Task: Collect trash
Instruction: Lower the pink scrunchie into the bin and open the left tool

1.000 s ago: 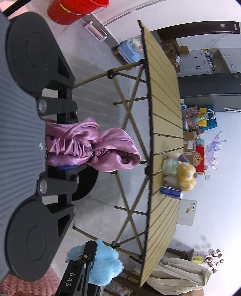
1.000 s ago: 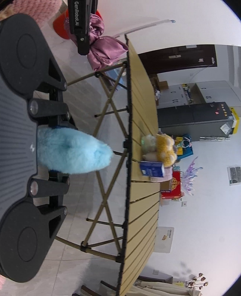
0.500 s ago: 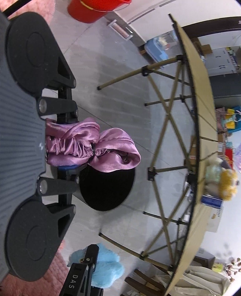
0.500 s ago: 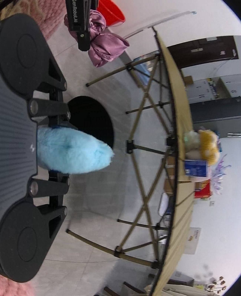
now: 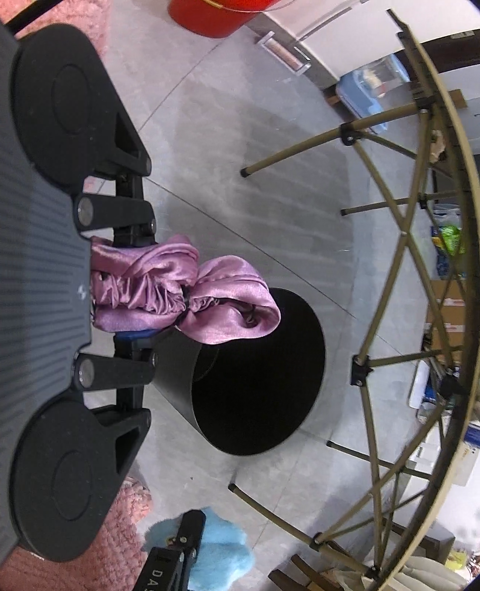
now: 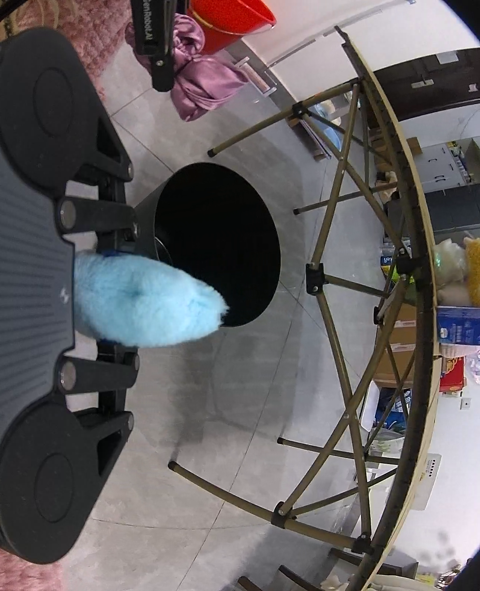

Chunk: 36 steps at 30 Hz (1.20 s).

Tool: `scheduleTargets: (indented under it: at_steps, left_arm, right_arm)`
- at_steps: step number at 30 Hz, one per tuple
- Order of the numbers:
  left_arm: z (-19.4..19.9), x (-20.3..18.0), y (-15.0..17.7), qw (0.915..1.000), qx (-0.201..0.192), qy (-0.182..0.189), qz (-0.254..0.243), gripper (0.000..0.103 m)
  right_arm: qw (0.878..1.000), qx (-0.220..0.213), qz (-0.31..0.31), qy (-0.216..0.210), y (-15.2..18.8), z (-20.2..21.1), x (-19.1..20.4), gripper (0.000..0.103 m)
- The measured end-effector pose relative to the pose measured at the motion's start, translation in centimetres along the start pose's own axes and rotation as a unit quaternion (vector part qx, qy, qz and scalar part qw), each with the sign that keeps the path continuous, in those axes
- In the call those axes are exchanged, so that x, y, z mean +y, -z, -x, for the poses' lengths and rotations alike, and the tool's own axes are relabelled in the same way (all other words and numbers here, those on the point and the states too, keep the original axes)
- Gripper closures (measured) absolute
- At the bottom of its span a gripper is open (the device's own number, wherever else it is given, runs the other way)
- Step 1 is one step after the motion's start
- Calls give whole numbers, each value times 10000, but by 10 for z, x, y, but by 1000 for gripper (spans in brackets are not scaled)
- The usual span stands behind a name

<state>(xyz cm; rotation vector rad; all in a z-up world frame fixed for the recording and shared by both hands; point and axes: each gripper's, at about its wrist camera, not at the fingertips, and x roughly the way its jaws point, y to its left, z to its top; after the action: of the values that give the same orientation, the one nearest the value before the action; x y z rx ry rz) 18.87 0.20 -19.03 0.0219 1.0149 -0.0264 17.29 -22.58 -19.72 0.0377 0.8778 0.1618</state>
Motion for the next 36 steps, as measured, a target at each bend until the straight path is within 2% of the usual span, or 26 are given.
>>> scheduleTargets:
  at_steps: [10, 21, 36]
  left_arm:
    - [-29, 2, -3, 9996, 264, -113, 65, 68]
    - [-40, -6, -9, 9989, 397, -241, 14, 68]
    - [-55, -38, -46, 9988, 414, -235, 147, 68]
  right_arm:
    - [9998, 185, 60, 71, -2, -23, 2, 69]
    - [9999, 74, 4, 148, -17, -32, 0, 69]
    - [9985, 1, -410, 371, -40, -42, -26, 69]
